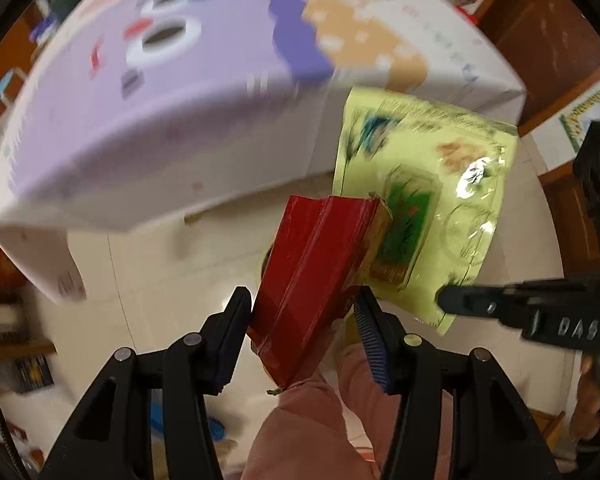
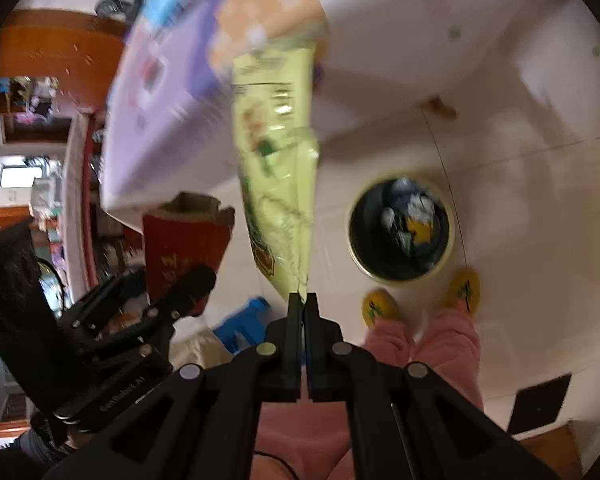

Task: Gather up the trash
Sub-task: 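Lift the red box and yellow-green bag and carry them over the bin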

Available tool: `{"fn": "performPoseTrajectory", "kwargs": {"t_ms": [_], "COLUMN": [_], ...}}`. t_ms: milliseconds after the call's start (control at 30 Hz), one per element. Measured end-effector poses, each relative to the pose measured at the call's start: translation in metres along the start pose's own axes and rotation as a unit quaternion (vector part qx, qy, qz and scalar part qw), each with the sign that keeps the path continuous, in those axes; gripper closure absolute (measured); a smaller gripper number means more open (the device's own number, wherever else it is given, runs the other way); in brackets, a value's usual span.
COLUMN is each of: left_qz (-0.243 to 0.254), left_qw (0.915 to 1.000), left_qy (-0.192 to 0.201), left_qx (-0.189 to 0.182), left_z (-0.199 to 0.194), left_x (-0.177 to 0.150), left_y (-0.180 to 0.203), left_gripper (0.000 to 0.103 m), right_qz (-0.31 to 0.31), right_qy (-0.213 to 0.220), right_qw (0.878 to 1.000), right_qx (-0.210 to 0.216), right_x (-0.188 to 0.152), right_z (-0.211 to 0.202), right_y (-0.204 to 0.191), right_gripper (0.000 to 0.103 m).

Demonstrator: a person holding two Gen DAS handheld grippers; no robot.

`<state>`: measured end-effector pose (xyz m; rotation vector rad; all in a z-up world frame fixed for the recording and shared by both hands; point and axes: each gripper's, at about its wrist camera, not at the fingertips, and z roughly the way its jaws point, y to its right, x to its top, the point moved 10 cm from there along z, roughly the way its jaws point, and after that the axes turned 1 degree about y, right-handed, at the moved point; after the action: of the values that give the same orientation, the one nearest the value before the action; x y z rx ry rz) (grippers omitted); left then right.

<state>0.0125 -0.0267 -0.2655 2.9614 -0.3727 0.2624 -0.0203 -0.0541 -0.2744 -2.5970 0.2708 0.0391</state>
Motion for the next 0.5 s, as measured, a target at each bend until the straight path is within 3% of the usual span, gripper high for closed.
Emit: {"fn": "performPoseTrajectory", "kwargs": {"t_ms": [267, 500], "left_qz": [-0.038, -0.056], "left_qw": [0.9982, 0.9952], "left_qy": [-0.041, -0.072], "left_qx": [0.02, 0.033], "left_z": [0.082, 0.15], "left_x": [-0.022, -0.035], "left_y": [-0.008, -0.016], "left_gripper": [0.052, 0.051], "right_qz": [-0.012, 0.015], "right_qy": [-0.063, -0.139], "right_qw": [0.998, 0.99], "right_qx": [-0.004, 0.007], "right_x": [-0.008, 0.002], "right_z": [0.068, 0.146], "right_y": [0.036, 0.089], "right_gripper": [0.102, 0.102]}}
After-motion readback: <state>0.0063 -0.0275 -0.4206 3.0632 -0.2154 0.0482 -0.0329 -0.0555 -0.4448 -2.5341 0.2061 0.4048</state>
